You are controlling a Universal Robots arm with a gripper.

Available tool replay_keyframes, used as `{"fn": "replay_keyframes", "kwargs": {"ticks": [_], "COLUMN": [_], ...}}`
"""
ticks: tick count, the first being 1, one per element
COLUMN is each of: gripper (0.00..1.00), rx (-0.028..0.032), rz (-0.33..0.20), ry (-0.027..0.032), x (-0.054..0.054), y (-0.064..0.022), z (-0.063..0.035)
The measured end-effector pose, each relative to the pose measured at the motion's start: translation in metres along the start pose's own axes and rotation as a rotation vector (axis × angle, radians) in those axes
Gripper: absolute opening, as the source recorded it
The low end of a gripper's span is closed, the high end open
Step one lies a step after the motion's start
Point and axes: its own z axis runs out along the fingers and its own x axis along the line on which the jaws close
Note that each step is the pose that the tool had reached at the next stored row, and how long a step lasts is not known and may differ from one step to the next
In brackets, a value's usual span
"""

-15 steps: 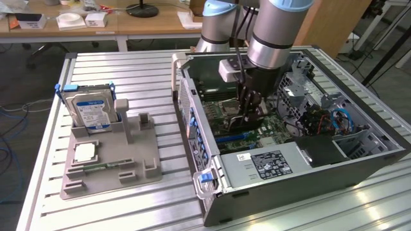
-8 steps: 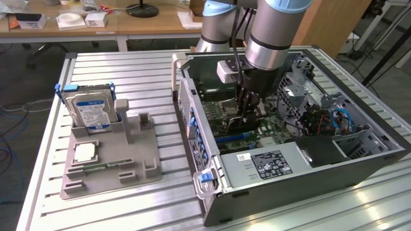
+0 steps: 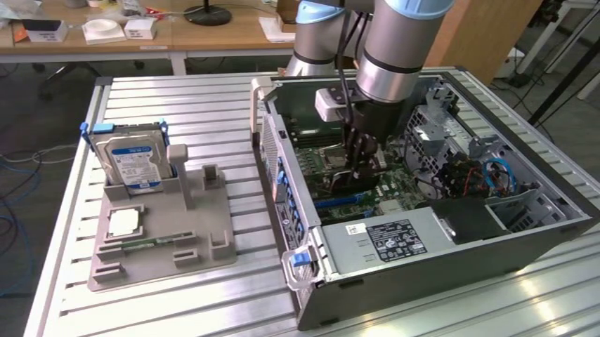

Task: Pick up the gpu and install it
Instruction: 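Insert the gpu into the slot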

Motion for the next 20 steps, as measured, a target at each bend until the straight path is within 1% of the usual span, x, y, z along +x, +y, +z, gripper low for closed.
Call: {"fn": "replay_keyframes", "kwargs": {"ticks": [10,20], "gripper": [0.26,0.26], "rx": [-0.0002,-0.0001], "rz": [0.000,-0.006], "ry": [0.0003,0.0002], "x": [0.0000,-0.0001], "y": [0.0003,0.0000], "z": [0.0021,0.0078]}}
